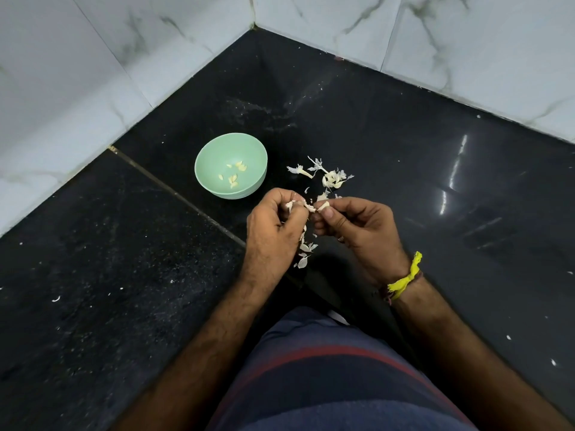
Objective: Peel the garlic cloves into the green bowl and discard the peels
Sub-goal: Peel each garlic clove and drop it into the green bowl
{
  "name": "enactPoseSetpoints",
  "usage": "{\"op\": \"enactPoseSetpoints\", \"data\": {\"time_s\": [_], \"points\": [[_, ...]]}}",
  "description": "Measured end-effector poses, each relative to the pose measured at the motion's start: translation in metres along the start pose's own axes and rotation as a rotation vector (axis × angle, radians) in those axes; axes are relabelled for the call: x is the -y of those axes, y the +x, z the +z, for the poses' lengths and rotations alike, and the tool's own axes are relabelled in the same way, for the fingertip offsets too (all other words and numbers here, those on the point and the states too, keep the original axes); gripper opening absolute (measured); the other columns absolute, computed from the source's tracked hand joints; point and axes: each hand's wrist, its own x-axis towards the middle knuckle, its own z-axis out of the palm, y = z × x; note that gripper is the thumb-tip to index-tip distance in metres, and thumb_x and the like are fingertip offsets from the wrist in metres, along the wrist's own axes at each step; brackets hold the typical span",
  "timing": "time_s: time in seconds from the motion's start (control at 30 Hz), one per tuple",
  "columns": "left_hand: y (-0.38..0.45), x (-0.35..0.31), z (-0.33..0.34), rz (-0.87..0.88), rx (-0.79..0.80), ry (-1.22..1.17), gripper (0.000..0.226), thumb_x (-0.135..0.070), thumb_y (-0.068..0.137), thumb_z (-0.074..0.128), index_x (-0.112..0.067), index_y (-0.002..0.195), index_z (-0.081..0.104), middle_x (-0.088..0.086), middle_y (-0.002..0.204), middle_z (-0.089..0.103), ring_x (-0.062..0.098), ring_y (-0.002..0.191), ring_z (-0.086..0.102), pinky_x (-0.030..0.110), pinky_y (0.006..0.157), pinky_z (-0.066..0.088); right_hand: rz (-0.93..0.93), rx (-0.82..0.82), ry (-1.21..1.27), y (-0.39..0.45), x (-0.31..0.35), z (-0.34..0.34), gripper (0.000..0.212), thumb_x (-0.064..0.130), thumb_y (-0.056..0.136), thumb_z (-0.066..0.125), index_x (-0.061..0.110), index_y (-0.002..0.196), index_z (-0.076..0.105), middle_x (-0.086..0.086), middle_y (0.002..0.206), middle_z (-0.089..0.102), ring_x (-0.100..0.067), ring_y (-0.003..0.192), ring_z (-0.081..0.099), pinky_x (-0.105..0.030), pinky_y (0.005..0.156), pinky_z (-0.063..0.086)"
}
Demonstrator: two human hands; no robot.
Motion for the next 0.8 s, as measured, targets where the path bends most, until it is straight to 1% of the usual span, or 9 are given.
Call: {"op": "enactPoseSetpoints", "data": {"time_s": [0.07,0.2,0.27,0.3,0.37,0.43,0.5,0.67,0.8], "points": [[0.0010,0.0022,0.0000,0.002,-0.016,0.010,0.019,-0.035,0.086,0.059,-0.018,0.089,0.067,0.014,0.079,0.067,0.038,0.075,0.064,0.053,0.070,0.056,0.037,0.004,0.060,0.0006,-0.0003,-0.0005,0.021,0.009,0.082,0.066,-0.002,0.100,0.071,-0.016,0.083,0.072,-0.025,0.075,0.066,-0.032,0.074,0.058],[-0.0010,0.0057,0.0023,0.018,0.003,-0.015,0.015,-0.031,0.088,0.061,-0.018,0.090,0.069,0.019,0.080,0.067,0.045,0.074,0.062,0.055,0.067,0.056,0.101,0.020,0.126,0.0005,-0.0001,-0.0014,0.024,0.009,0.081,0.066,-0.003,0.101,0.071,-0.019,0.086,0.072,-0.025,0.077,0.067,-0.030,0.075,0.058],[-0.0025,0.0051,0.0025,0.027,0.025,-0.050,0.014,-0.030,0.090,0.062,-0.018,0.090,0.069,0.021,0.080,0.066,0.040,0.068,0.062,0.052,0.066,0.058,0.114,0.018,0.147,0.0002,0.0002,-0.0015,0.022,0.008,0.080,0.067,-0.003,0.099,0.072,-0.019,0.086,0.072,-0.026,0.076,0.067,-0.031,0.074,0.058],[-0.0035,0.0038,0.0024,0.035,0.035,-0.070,0.014,-0.029,0.091,0.063,-0.017,0.090,0.069,0.019,0.078,0.066,0.031,0.065,0.062,0.046,0.064,0.058,0.117,0.017,0.155,0.0001,0.0007,-0.0013,0.022,0.007,0.080,0.067,-0.003,0.099,0.072,-0.019,0.085,0.072,-0.026,0.075,0.067,-0.031,0.074,0.059],[-0.0053,0.0013,0.0024,0.049,0.065,-0.123,0.013,-0.023,0.093,0.069,-0.010,0.093,0.070,0.007,0.074,0.068,0.015,0.068,0.065,0.034,0.066,0.057,0.121,0.016,0.164,0.0001,0.0015,-0.0015,0.021,0.008,0.080,0.068,-0.001,0.098,0.073,-0.019,0.086,0.072,-0.026,0.074,0.066,-0.034,0.075,0.058],[-0.0064,0.0019,0.0026,0.045,0.082,-0.166,0.010,-0.010,0.091,0.075,-0.003,0.094,0.069,-0.004,0.074,0.070,0.010,0.069,0.068,0.027,0.068,0.058,0.120,0.015,0.160,0.0003,0.0019,-0.0031,0.019,0.009,0.079,0.068,0.003,0.095,0.075,-0.019,0.089,0.073,-0.027,0.076,0.066,-0.035,0.077,0.057],[-0.0065,0.0044,0.0022,0.057,0.058,-0.174,0.008,-0.002,0.089,0.074,0.000,0.093,0.069,-0.008,0.074,0.071,0.005,0.070,0.069,0.020,0.068,0.056,0.127,0.015,0.162,0.0001,0.0022,-0.0035,0.022,0.009,0.081,0.067,0.000,0.099,0.073,-0.019,0.088,0.073,-0.026,0.077,0.067,-0.034,0.077,0.057],[-0.0063,0.0039,0.0018,0.079,-0.051,-0.198,0.008,0.004,0.085,0.076,0.000,0.088,0.070,-0.004,0.078,0.074,0.004,0.070,0.069,0.017,0.067,0.053,0.141,0.013,0.171,-0.0003,0.0023,-0.0013,0.028,0.006,0.082,0.063,-0.009,0.106,0.067,-0.018,0.087,0.071,-0.024,0.077,0.067,-0.030,0.076,0.058],[-0.0073,0.0023,0.0004,0.085,-0.003,-0.229,0.016,0.003,0.086,0.075,-0.003,0.101,0.071,0.009,0.086,0.076,0.017,0.077,0.071,0.029,0.074,0.060,0.136,-0.026,0.158,0.0002,0.0018,-0.0034,0.024,0.005,0.078,0.070,-0.006,0.100,0.071,-0.019,0.085,0.072,-0.026,0.073,0.067,-0.032,0.071,0.059]]}}
